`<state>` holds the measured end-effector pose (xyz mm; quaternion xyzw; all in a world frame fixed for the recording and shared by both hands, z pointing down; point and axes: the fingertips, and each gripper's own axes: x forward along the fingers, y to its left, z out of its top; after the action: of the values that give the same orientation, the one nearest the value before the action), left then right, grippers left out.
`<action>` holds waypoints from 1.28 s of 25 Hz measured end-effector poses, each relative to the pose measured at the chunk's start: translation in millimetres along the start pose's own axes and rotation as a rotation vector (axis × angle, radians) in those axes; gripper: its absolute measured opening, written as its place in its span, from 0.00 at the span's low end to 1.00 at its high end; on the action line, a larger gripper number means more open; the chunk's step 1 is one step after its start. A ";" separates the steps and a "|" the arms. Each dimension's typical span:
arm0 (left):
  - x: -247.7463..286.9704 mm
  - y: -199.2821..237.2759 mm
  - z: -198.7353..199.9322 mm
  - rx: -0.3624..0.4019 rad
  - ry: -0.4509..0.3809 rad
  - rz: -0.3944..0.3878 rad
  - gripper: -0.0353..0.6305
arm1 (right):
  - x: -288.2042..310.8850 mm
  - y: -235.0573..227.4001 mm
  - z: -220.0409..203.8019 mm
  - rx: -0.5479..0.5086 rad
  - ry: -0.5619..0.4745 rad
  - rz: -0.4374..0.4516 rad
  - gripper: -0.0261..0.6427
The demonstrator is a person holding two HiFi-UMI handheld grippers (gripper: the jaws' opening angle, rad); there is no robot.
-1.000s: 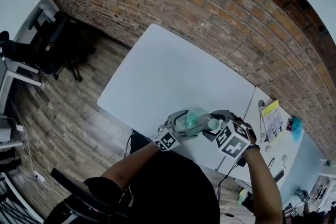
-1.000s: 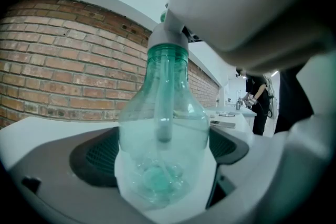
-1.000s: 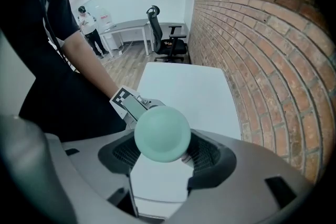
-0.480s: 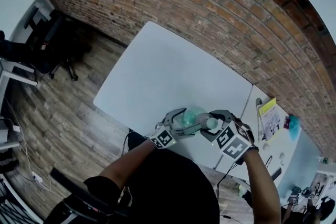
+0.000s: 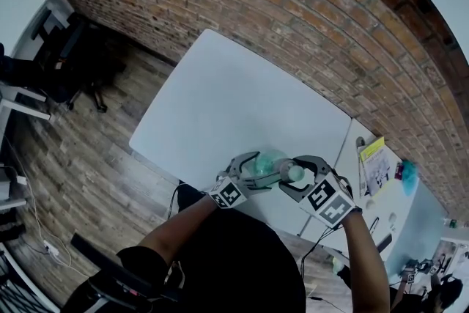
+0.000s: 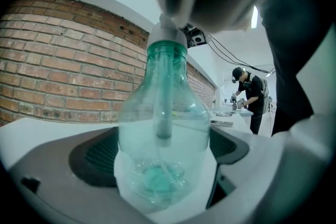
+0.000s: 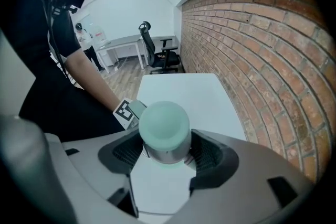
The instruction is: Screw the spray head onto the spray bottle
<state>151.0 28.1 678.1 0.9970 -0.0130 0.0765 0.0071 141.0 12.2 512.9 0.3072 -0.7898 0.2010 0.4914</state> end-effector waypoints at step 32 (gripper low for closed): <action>2.6 -0.1 -1.4 -0.019 0.032 0.026 0.84 | 4.3 0.7 3.9 -0.252 0.155 0.057 0.44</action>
<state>153.4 28.2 679.9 0.9952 -0.0266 0.0926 0.0157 136.6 9.0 515.1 0.2041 -0.7768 0.1374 0.5797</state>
